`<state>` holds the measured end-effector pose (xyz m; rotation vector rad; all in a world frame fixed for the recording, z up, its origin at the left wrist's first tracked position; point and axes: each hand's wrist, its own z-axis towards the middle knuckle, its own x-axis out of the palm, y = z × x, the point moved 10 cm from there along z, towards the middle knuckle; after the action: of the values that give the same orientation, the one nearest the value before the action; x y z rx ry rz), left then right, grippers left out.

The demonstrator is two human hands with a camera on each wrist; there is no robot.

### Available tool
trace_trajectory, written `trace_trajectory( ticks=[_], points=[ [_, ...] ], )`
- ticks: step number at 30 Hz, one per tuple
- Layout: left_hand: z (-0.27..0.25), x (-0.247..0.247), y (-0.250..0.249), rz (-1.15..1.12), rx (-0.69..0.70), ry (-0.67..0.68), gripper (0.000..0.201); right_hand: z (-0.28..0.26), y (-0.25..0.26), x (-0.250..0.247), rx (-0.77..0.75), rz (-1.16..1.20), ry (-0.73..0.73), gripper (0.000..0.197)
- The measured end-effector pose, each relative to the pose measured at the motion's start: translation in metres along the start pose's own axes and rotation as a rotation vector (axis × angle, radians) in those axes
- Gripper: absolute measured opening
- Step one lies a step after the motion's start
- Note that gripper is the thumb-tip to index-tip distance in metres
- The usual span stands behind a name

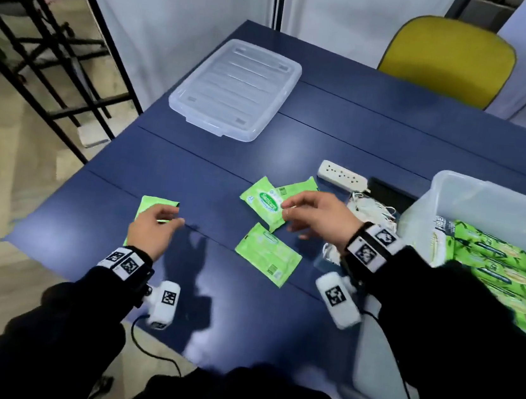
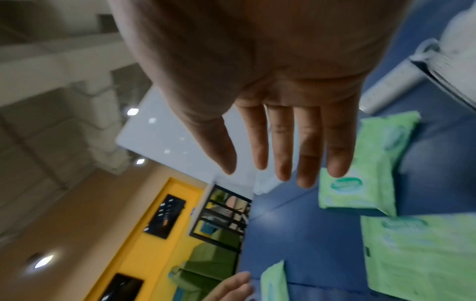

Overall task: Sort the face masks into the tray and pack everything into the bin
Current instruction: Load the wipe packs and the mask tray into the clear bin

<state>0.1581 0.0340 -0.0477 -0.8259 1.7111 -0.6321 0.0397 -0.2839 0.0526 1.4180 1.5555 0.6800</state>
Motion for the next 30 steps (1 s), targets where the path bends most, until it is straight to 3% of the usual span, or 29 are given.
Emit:
trace_trajectory(
  ticks=[2, 4, 7, 10, 14, 16, 17, 20, 23, 25, 27, 30],
  points=[
    [0.02, -0.018, 0.02, 0.075, -0.041, -0.044, 0.029, 0.037, -0.033, 0.019, 0.102, -0.118, -0.017, 0.01],
    [0.039, -0.028, 0.037, 0.128, -0.076, -0.062, 0.041, 0.068, -0.066, 0.028, 0.159, -0.387, -0.055, 0.015],
    [0.061, -0.034, 0.06, 0.163, -0.143, -0.061, 0.056, 0.089, -0.113, 0.04, 0.292, -0.748, -0.016, 0.053],
    [0.076, -0.027, 0.08, 0.184, -0.2, -0.018, 0.066, 0.09, -0.144, 0.053, 0.384, -0.886, -0.011, 0.084],
    [0.09, -0.004, 0.099, 0.235, -0.252, 0.07, 0.079, 0.078, -0.168, 0.079, 0.396, -1.001, -0.053, 0.121],
    [0.097, 0.012, 0.101, 0.218, -0.266, 0.131, 0.082, 0.075, -0.169, 0.085, 0.343, -1.057, -0.09, 0.12],
    [0.097, 0.018, 0.098, 0.212, -0.272, 0.162, 0.079, 0.074, -0.166, 0.088, 0.299, -1.083, -0.092, 0.11],
    [0.102, 0.043, 0.082, 0.284, -0.243, 0.28, 0.051, 0.076, -0.157, 0.094, 0.185, -1.133, -0.095, 0.081],
    [0.106, 0.068, 0.064, 0.374, -0.15, 0.377, 0.038, 0.076, -0.15, 0.092, 0.185, -0.973, -0.101, 0.08],
    [0.103, 0.083, 0.054, 0.343, -0.122, 0.42, 0.035, 0.077, -0.146, 0.079, 0.228, -0.713, -0.183, 0.059],
    [0.09, 0.093, 0.04, 0.184, -0.146, 0.462, 0.042, 0.077, -0.151, 0.066, 0.284, -0.299, -0.306, 0.031],
    [0.068, 0.118, 0.036, -0.187, -0.272, 0.61, 0.052, 0.074, -0.173, 0.091, 0.484, 0.466, -0.251, 0.024]
  ],
)
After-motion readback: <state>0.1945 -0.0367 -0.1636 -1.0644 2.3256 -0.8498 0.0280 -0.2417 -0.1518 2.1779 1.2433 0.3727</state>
